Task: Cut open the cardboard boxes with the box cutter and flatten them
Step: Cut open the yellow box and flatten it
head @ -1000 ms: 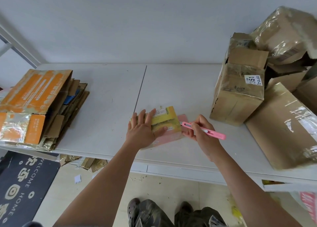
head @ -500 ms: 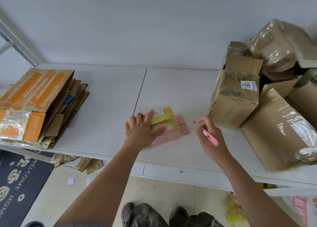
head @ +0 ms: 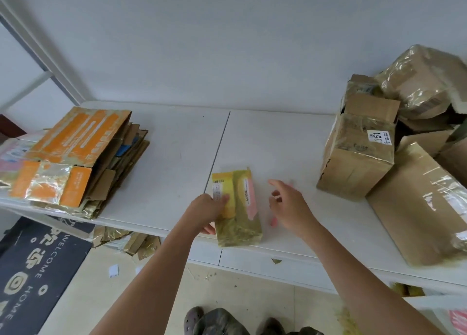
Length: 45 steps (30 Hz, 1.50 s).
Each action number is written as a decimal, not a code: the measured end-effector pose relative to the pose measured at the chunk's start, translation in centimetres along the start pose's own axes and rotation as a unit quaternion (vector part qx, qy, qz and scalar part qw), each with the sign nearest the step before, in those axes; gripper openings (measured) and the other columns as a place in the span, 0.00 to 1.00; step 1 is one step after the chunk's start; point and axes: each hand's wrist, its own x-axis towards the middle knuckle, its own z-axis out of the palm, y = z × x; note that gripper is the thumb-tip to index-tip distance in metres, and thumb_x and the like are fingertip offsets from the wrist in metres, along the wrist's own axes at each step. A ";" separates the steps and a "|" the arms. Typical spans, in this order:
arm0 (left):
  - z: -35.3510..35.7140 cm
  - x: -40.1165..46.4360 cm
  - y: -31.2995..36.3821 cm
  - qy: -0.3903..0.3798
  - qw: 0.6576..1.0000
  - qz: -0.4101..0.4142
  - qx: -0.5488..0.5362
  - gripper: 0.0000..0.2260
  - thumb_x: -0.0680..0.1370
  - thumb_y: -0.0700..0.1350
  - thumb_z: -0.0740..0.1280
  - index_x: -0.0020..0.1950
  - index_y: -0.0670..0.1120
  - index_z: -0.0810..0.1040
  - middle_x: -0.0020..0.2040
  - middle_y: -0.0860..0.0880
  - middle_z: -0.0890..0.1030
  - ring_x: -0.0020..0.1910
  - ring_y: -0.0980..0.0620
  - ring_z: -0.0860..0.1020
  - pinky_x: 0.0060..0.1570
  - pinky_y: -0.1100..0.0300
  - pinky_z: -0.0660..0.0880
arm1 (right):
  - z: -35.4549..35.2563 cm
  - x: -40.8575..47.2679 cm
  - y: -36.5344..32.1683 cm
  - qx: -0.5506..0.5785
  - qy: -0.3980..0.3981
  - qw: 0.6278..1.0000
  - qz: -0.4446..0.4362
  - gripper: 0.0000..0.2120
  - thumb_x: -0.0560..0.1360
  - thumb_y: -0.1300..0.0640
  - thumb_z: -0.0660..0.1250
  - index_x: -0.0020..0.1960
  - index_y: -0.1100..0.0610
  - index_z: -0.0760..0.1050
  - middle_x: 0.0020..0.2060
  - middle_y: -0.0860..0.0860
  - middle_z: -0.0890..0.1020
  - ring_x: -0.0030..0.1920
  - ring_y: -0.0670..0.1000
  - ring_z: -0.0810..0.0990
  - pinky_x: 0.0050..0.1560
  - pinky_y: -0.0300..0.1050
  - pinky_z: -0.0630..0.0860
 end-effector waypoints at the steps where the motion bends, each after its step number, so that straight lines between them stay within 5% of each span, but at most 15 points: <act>1: -0.1 0.0 -0.4 -0.004 1.000 0.008 -0.023 0.21 0.81 0.61 0.58 0.53 0.43 0.73 0.43 0.47 0.80 0.32 0.49 0.82 0.35 0.58 0.81 | 0.5 0.1 -1.2 0.059 -0.020 0.998 -0.001 0.22 0.82 0.57 0.60 0.75 0.52 0.64 0.60 0.55 0.77 0.58 0.52 0.77 0.55 0.42 0.74; 3: -0.1 0.1 -1.0 0.002 0.997 0.024 -0.068 0.19 0.81 0.58 0.61 0.51 0.42 0.76 0.43 0.46 0.80 0.32 0.49 0.80 0.37 0.55 0.80 | 1.5 0.3 -3.0 0.094 -0.051 0.994 -0.006 0.24 0.82 0.55 0.60 0.77 0.51 0.61 0.61 0.53 0.77 0.57 0.50 0.77 0.51 0.37 0.74; 7: 0.3 0.2 -1.6 0.027 0.987 0.026 -0.159 0.13 0.78 0.54 0.69 0.46 0.43 0.78 0.45 0.44 0.84 0.40 0.45 0.84 0.42 0.47 0.83 | 2.8 0.7 -4.7 0.019 -0.044 0.999 -0.022 0.27 0.81 0.54 0.61 0.78 0.55 0.59 0.54 0.55 0.79 0.53 0.54 0.79 0.53 0.49 0.77; 12: 0.9 0.7 -1.4 0.102 0.991 0.018 -0.091 0.15 0.75 0.53 0.72 0.36 0.43 0.79 0.35 0.46 0.84 0.27 0.48 0.83 0.35 0.55 0.82 | 3.2 0.9 -5.3 -0.065 -0.037 0.997 -0.019 0.24 0.78 0.45 0.65 0.69 0.56 0.65 0.46 0.53 0.78 0.45 0.53 0.78 0.43 0.49 0.77; 16: 0.5 1.2 -1.3 0.081 0.989 0.007 -0.120 0.15 0.74 0.49 0.74 0.34 0.40 0.80 0.32 0.43 0.83 0.26 0.47 0.82 0.36 0.52 0.83 | 3.6 1.1 -6.1 -0.137 -0.035 0.990 -0.004 0.40 0.71 0.34 0.69 0.70 0.60 0.62 0.50 0.54 0.78 0.49 0.55 0.79 0.39 0.45 0.72; 21: 0.3 1.3 -1.5 0.078 0.988 0.010 -0.135 0.14 0.73 0.46 0.75 0.32 0.40 0.79 0.32 0.43 0.83 0.26 0.46 0.82 0.35 0.48 0.83 | 4.1 1.5 -6.9 -0.142 -0.035 0.989 0.023 0.41 0.70 0.41 0.72 0.71 0.64 0.62 0.53 0.56 0.80 0.53 0.57 0.80 0.42 0.44 0.70; 25: 0.3 1.3 -1.4 0.087 0.988 0.007 -0.129 0.16 0.73 0.46 0.75 0.29 0.42 0.76 0.30 0.43 0.82 0.26 0.46 0.82 0.35 0.48 0.83 | 2.5 1.9 -6.9 -0.016 -0.067 0.996 0.048 0.20 0.66 0.44 0.73 0.52 0.55 0.75 0.42 0.50 0.82 0.43 0.52 0.81 0.40 0.46 0.76; 30: 0.2 1.1 -1.4 0.078 0.990 0.003 -0.119 0.13 0.75 0.47 0.74 0.36 0.40 0.79 0.34 0.44 0.83 0.29 0.46 0.83 0.37 0.49 0.83 | 0.0 2.2 -4.4 0.194 -0.122 0.965 0.126 0.05 0.73 0.54 0.69 0.47 0.54 0.80 0.42 0.52 0.84 0.42 0.51 0.82 0.40 0.44 0.75; 33: 0.2 1.0 -1.3 0.077 0.992 0.010 -0.102 0.13 0.76 0.48 0.73 0.39 0.38 0.79 0.37 0.44 0.83 0.30 0.46 0.84 0.38 0.50 0.83 | -0.3 1.2 -2.2 0.285 -0.128 0.930 0.193 0.06 0.78 0.58 0.67 0.54 0.56 0.79 0.48 0.54 0.84 0.44 0.49 0.82 0.39 0.40 0.75; 35: 0.3 0.8 -1.2 0.085 0.992 0.019 -0.086 0.14 0.76 0.49 0.72 0.37 0.41 0.76 0.38 0.45 0.82 0.31 0.46 0.84 0.36 0.54 0.83 | 0.0 0.5 -1.3 0.331 -0.123 0.922 0.159 0.19 0.77 0.59 0.70 0.67 0.51 0.73 0.53 0.50 0.83 0.49 0.48 0.83 0.42 0.39 0.78; 38: 0.6 0.2 -1.0 0.106 0.991 0.042 -0.072 0.12 0.76 0.50 0.71 0.49 0.45 0.71 0.43 0.50 0.78 0.38 0.45 0.83 0.34 0.55 0.80 | 0.3 0.0 -0.6 0.163 -0.004 0.986 0.042 0.33 0.72 0.56 0.76 0.73 0.45 0.67 0.55 0.49 0.73 0.56 0.49 0.74 0.57 0.40 0.69; 40: 0.9 -0.1 -0.8 0.125 0.988 0.068 -0.052 0.17 0.77 0.48 0.70 0.59 0.47 0.66 0.46 0.50 0.75 0.45 0.44 0.80 0.40 0.50 0.81 | 0.6 -0.3 -0.6 0.003 0.080 0.995 -0.060 0.26 0.71 0.55 0.77 0.67 0.52 0.76 0.55 0.53 0.74 0.57 0.54 0.70 0.60 0.41 0.63; 42: 1.2 -0.2 -0.5 0.143 0.986 0.083 -0.025 0.17 0.77 0.47 0.69 0.59 0.48 0.64 0.49 0.47 0.77 0.47 0.44 0.77 0.44 0.49 0.79 | 1.1 -0.7 -0.9 -0.069 0.070 0.989 -0.109 0.20 0.74 0.52 0.73 0.65 0.56 0.79 0.57 0.53 0.77 0.59 0.56 0.70 0.66 0.48 0.66; 45: 1.6 -0.3 0.2 0.154 0.985 0.070 0.020 0.13 0.78 0.47 0.68 0.54 0.47 0.64 0.53 0.45 0.78 0.46 0.46 0.73 0.42 0.53 0.71 | 1.6 -1.4 -0.9 -0.077 0.010 0.993 -0.088 0.25 0.77 0.43 0.67 0.70 0.54 0.74 0.63 0.48 0.78 0.63 0.51 0.69 0.67 0.48 0.68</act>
